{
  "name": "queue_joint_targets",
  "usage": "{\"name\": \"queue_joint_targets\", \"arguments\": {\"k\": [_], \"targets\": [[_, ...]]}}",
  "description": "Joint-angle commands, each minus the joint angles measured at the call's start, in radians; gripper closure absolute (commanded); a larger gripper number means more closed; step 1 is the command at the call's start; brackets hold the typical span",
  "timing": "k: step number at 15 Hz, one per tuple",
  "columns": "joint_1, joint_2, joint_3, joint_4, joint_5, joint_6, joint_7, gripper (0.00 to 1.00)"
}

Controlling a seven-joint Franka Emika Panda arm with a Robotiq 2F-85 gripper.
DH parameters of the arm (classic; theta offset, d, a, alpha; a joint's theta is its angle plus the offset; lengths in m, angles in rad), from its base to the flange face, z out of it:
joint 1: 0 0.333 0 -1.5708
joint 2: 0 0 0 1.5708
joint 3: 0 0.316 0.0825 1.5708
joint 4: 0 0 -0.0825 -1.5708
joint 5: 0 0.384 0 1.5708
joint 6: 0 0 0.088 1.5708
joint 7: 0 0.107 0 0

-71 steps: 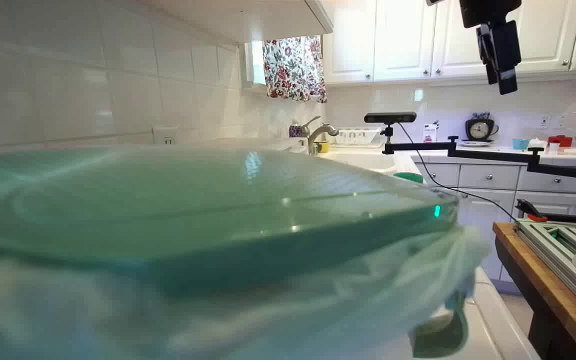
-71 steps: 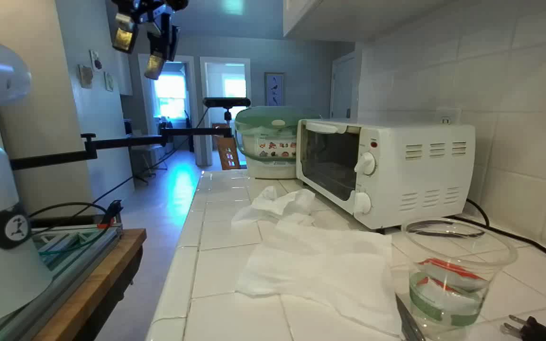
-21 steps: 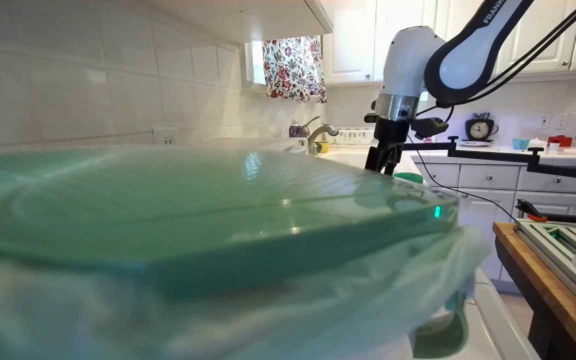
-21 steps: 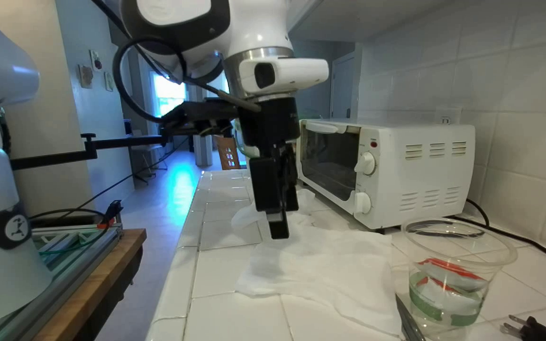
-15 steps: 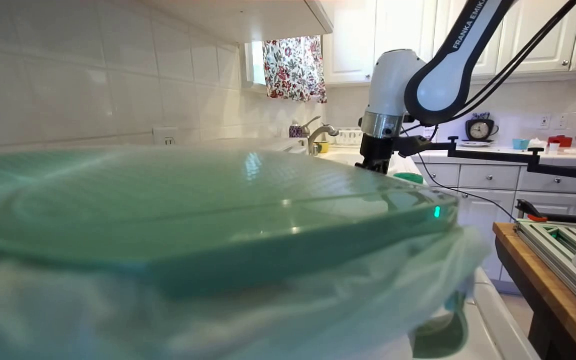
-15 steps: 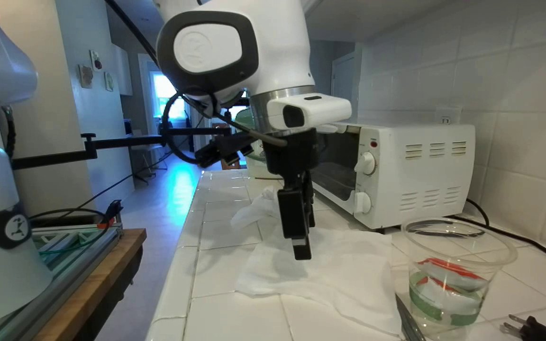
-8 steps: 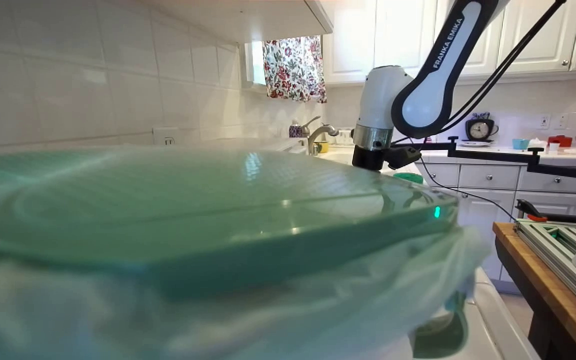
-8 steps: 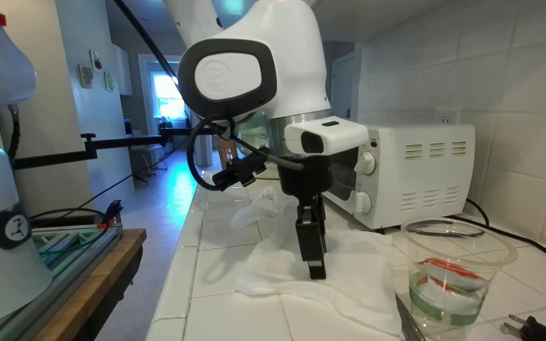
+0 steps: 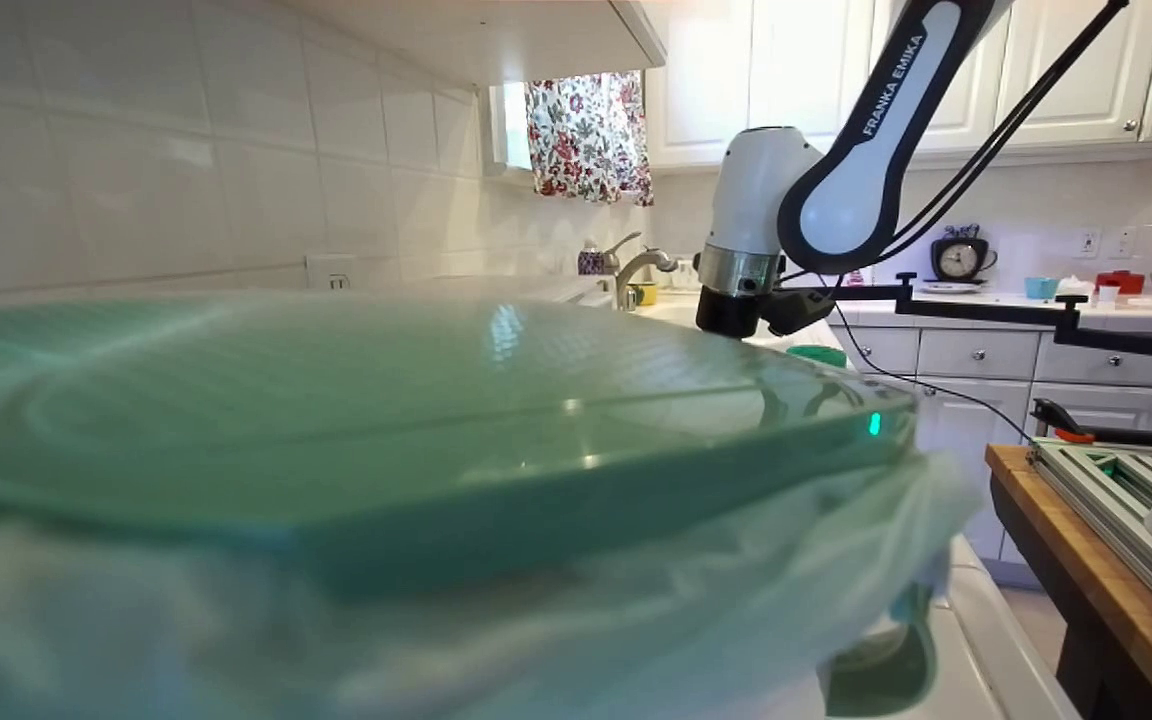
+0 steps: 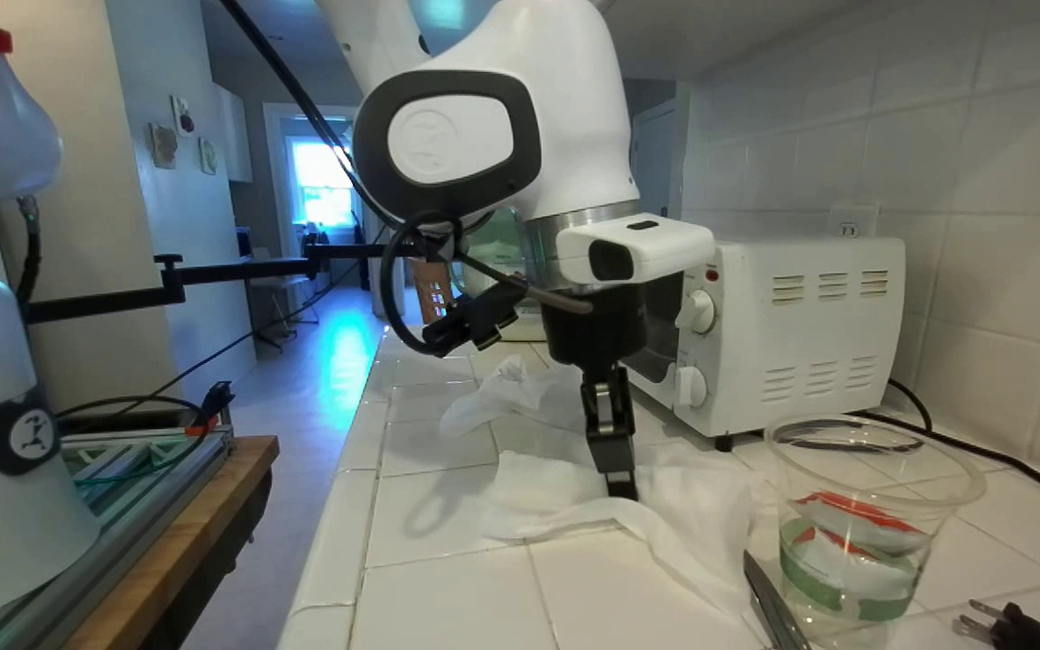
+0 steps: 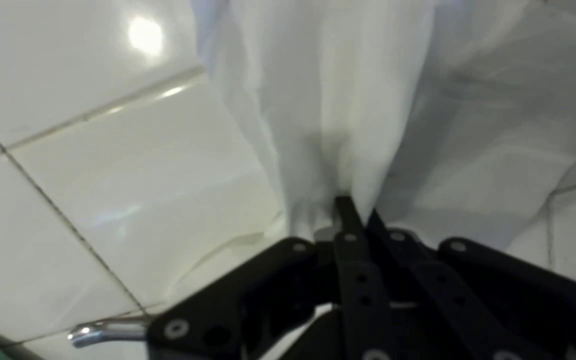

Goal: Pick up the tissue and then use it to wipe the mini oven door

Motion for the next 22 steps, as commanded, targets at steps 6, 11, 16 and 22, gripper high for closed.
{"name": "queue_joint_targets", "arguments": {"k": [6,11,16,22], "targets": [[0.132,-0.248,-0.068,-0.152,-0.289,-0.008,0.196,1.00],[0.090,-0.384,0.011,-0.232,-0.579,0.107,0.350,1.00],[-0.023,-0.403,0.119,-0.204,-0.894,0.280,0.464,1.00],[-0.190,-0.428,0.251,-0.150,-1.009,0.413,0.453,1.00]]}}
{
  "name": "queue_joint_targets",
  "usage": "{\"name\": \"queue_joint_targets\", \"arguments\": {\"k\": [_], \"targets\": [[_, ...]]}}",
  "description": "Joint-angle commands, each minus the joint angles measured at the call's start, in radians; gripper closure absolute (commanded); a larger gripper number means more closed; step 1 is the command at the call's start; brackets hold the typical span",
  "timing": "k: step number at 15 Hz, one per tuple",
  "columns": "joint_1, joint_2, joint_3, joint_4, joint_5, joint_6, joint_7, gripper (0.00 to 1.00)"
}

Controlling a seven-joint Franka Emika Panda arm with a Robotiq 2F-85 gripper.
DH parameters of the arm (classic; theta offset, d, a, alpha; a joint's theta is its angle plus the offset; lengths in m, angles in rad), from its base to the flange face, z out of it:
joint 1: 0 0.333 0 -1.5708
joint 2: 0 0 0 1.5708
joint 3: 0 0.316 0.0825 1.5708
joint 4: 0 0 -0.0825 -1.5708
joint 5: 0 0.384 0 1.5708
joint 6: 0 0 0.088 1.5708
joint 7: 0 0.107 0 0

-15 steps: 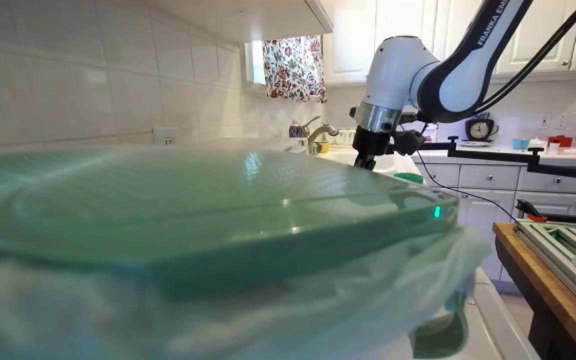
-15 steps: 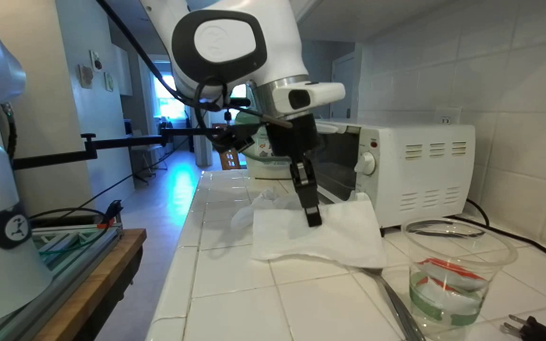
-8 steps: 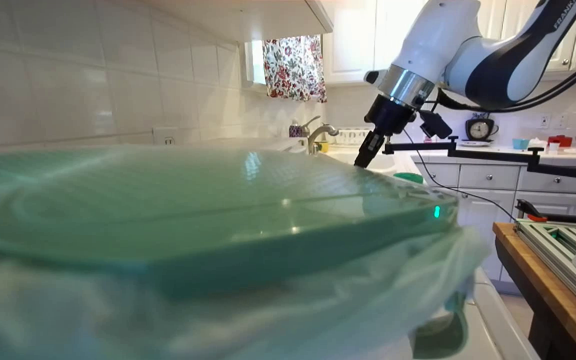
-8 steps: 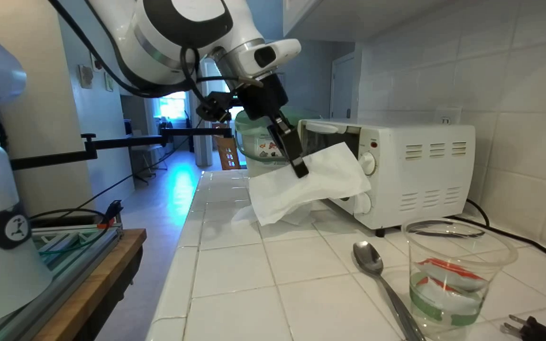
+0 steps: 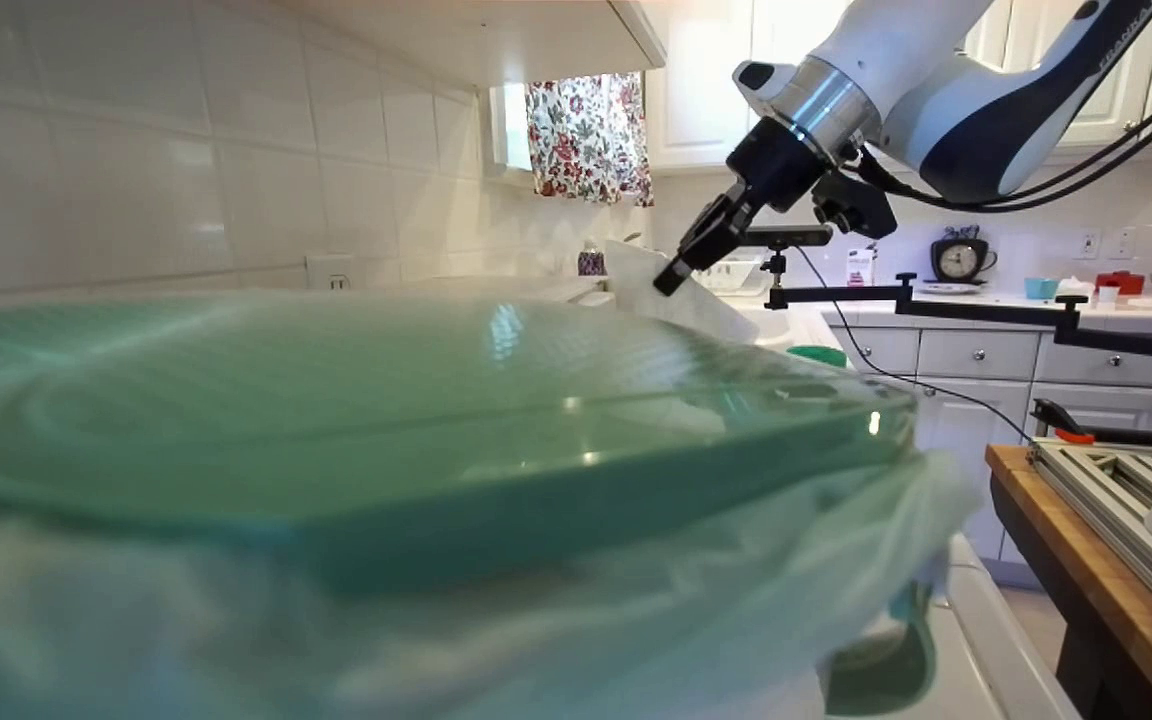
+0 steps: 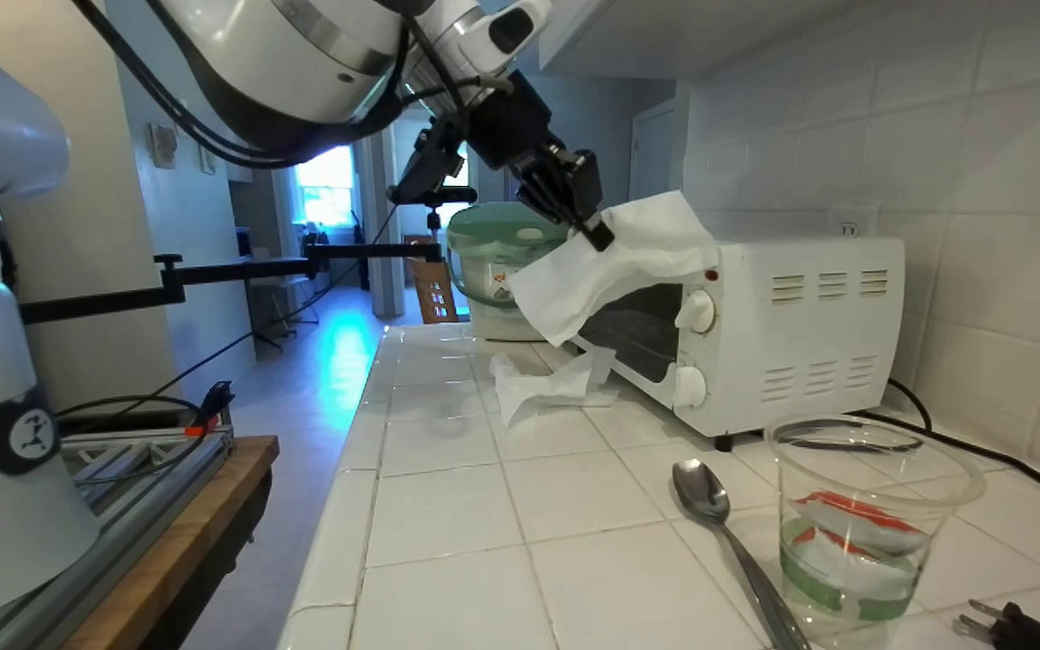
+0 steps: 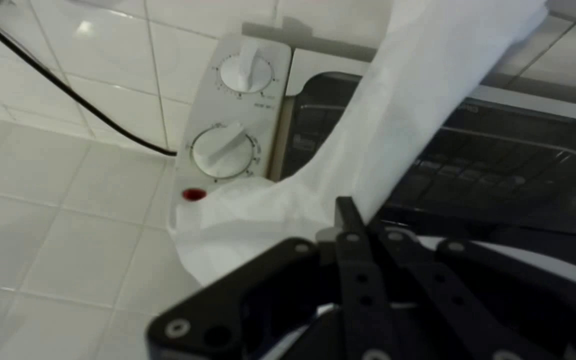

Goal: Pick up the tissue and then use it to wipe the mini oven door

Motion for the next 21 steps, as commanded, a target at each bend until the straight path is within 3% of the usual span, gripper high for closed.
{"name": "queue_joint_targets", "arguments": {"k": [1,9,21], "targets": [[-0.090,0.025,0.076,0.002,-0.030,0.052,-0.008,1.00],[-0.347,0.009,0.316,0.023,0.009,0.075,-0.023,1.00],[-0.737,0.035,0.763,0.028,0.089,0.102,-0.054,1.00]]}}
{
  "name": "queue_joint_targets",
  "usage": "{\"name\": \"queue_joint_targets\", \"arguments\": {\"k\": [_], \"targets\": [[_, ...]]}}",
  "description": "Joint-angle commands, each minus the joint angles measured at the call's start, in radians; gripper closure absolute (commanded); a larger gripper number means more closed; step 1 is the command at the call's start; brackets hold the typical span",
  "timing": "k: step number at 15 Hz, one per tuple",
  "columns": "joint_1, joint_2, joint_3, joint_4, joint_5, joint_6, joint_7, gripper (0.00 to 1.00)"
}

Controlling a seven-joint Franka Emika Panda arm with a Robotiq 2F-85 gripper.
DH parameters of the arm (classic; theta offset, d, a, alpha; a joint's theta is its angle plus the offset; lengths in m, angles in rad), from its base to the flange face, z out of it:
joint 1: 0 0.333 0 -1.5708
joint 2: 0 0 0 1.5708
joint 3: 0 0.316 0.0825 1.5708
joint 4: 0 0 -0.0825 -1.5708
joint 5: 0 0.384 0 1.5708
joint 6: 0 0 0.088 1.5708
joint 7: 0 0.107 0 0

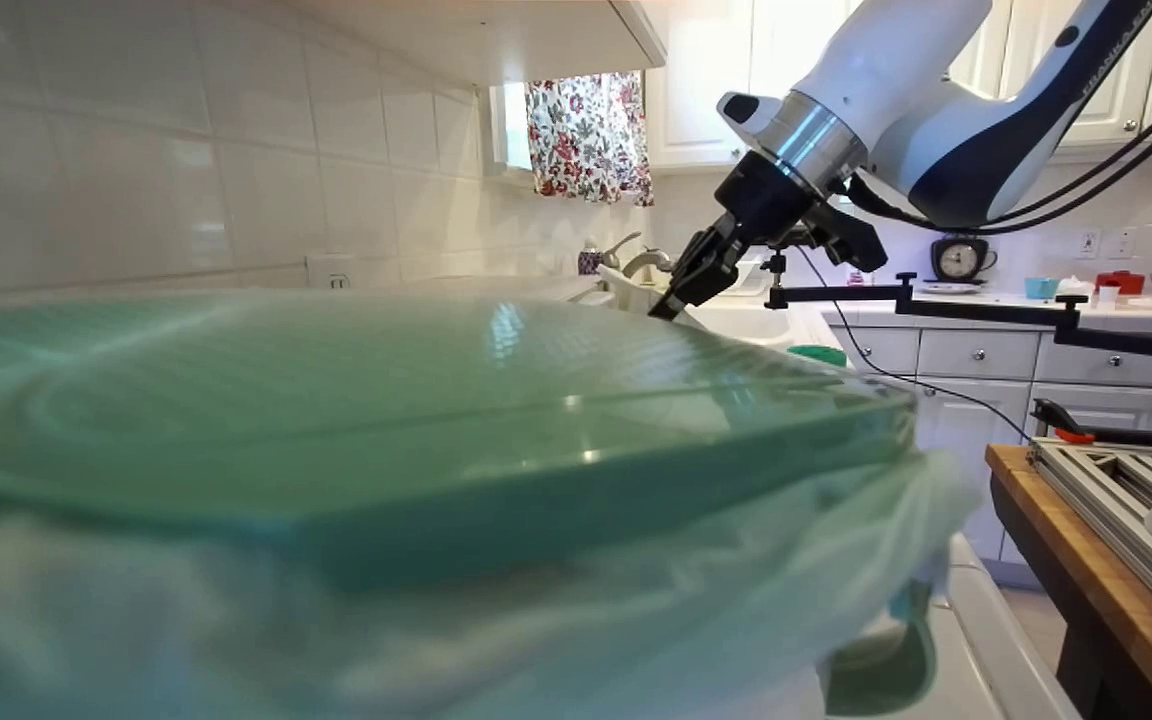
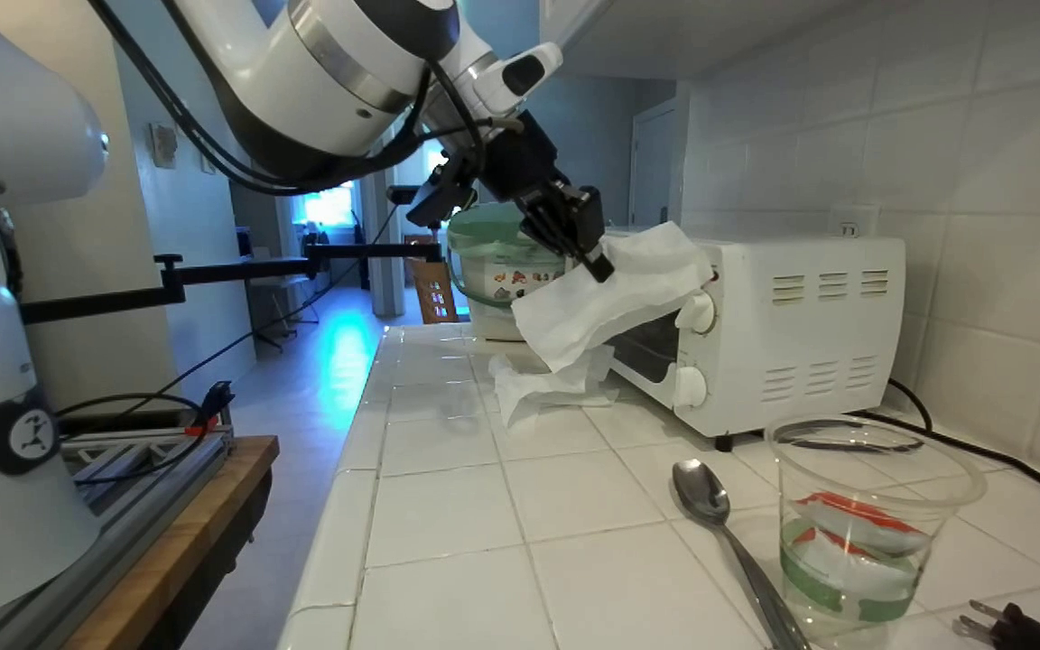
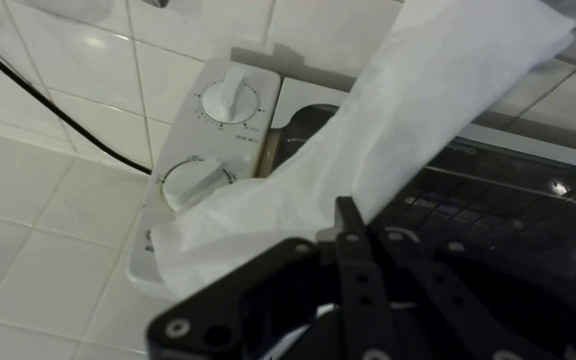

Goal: Pick up the tissue and then use it to wipe the mini oven door

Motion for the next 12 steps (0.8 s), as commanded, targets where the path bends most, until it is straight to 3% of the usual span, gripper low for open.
{"name": "queue_joint_targets", "arguments": {"k": [1,5,6,12], "targets": [[-0.148,0.002,0.145,0.012,0.058,0.048,-0.061,1.00],[-0.311,-0.011,0.318,-0.004,0.143,0.083,-0.126,1.00],[-0.233,-0.002,0.243,0.009,0.095,0.050,-0.068,1.00],[-0.247,-0.002,0.257,0.008,0.098,0.052,-0.071,0.99]]}}
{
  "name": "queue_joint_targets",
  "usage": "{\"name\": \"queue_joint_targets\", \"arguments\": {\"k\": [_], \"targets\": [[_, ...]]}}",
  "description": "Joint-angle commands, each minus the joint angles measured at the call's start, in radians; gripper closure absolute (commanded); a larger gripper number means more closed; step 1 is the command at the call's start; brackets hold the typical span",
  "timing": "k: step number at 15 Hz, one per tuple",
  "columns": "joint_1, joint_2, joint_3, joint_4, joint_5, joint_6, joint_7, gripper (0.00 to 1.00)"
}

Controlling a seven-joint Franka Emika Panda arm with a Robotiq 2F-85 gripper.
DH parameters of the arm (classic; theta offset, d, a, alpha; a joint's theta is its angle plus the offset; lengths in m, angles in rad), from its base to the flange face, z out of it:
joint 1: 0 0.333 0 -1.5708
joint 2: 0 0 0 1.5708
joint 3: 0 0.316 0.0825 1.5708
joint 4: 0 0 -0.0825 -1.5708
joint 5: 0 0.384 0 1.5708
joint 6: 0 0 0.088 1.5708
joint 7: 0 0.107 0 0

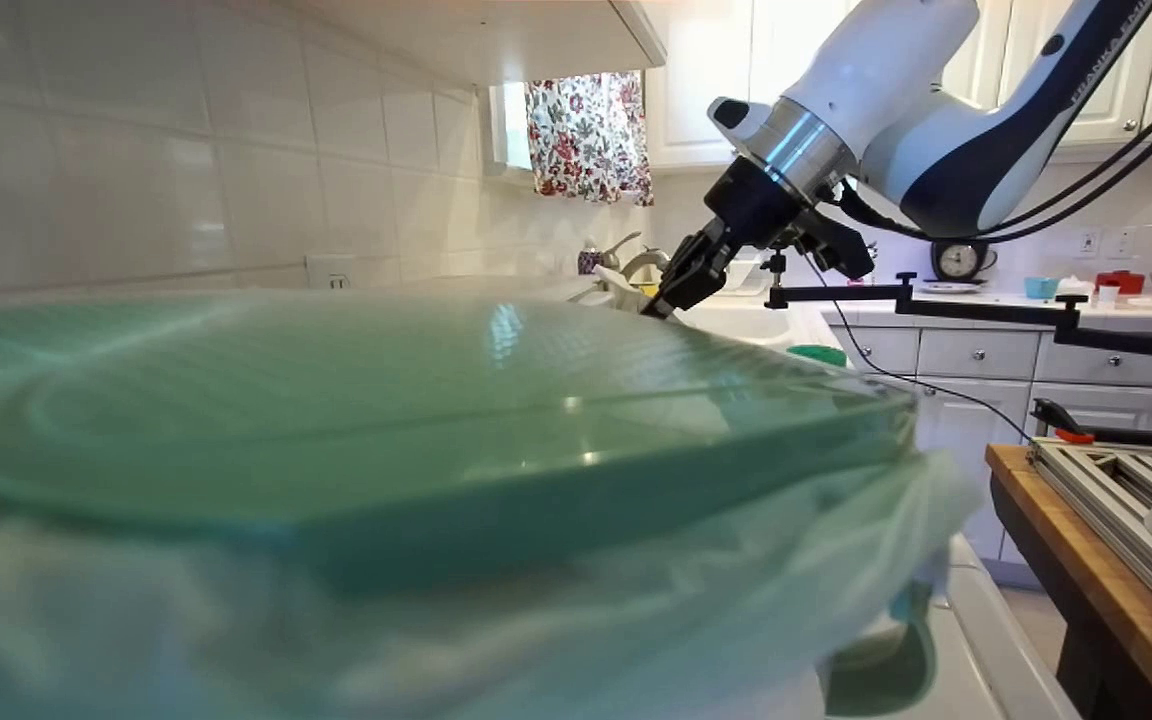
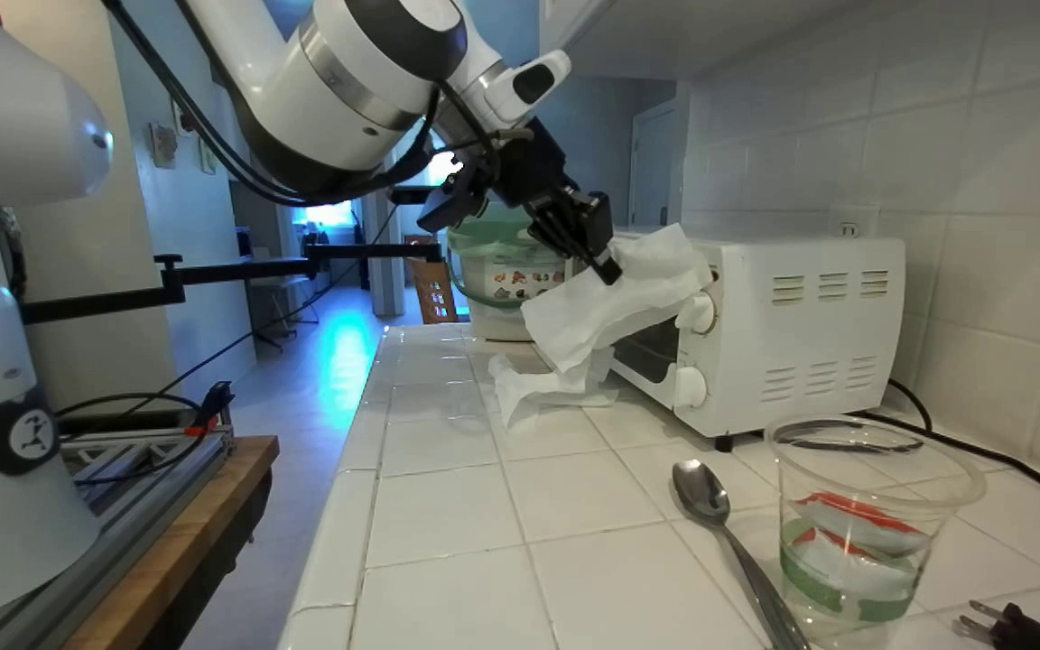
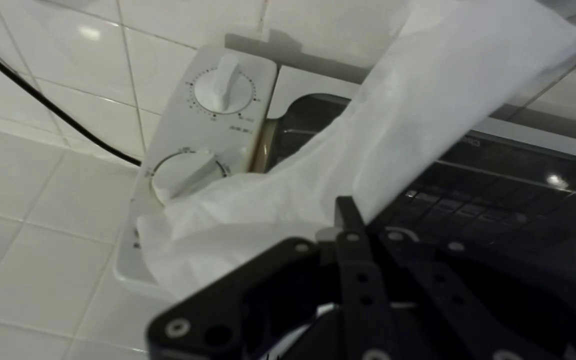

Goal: Pick up the tissue and then use it to wipe the mini oven door

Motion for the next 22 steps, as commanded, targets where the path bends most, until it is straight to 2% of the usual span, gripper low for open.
{"name": "queue_joint_targets", "arguments": {"k": [1,2,6,10,13,16,22], "targets": [[0.000,0.000,0.000,0.000,0.000,0.000,0.000,0.99],[0.000,0.000,0.000,0.000,0.000,0.000,0.000,0.99],[-0.070,-0.058,0.072,0.034,0.066,0.015,-0.024,1.00],[-0.160,-0.058,0.179,0.047,0.083,0.007,-0.041,1.00],[-0.260,-0.067,0.280,0.040,0.083,0.013,-0.044,1.00],[-0.384,-0.095,0.396,0.045,0.092,0.068,-0.058,1.00],[-0.632,-0.185,0.673,0.059,0.126,0.206,-0.096,1.00]]}}
